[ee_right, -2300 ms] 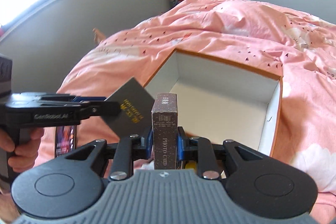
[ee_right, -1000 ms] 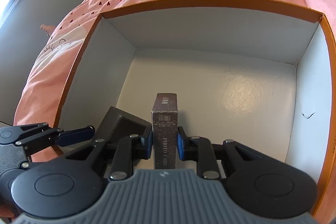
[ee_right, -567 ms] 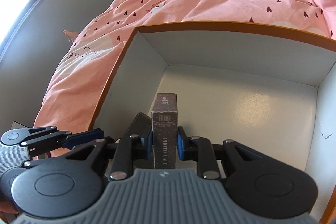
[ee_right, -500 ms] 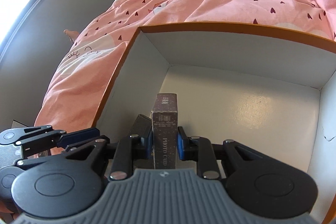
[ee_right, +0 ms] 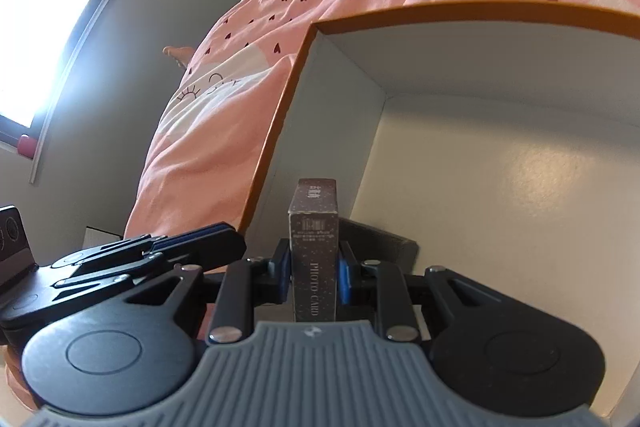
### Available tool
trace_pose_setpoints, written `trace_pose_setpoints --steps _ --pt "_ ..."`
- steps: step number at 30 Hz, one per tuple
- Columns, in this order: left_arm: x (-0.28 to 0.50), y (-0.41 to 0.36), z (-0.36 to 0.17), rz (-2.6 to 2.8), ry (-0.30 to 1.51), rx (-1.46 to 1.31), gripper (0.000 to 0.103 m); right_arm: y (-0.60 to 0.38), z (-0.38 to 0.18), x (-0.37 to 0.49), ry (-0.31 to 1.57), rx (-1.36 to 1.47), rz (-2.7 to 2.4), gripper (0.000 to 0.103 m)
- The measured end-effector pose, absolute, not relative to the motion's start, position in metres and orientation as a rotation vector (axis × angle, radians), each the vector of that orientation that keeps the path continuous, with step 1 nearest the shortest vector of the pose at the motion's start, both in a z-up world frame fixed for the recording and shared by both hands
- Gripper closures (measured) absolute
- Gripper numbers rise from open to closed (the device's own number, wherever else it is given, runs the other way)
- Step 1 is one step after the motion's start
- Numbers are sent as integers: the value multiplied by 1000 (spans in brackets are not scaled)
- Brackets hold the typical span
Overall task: Organize objects
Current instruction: 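Lower both items into the box and open both tools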
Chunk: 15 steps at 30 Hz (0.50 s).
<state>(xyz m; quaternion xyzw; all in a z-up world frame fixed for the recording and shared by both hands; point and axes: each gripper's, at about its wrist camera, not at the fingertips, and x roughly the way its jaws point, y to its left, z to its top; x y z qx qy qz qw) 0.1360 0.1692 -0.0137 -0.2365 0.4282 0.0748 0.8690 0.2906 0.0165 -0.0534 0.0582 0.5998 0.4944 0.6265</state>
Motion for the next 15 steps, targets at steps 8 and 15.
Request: trace_pose_setpoints --steps 8,15 --pt "139 168 -23 192 907 -462 80 35 -84 296 1527 151 1103 77" --pt "140 169 -30 198 923 -470 80 37 -85 284 1496 29 1038 64"
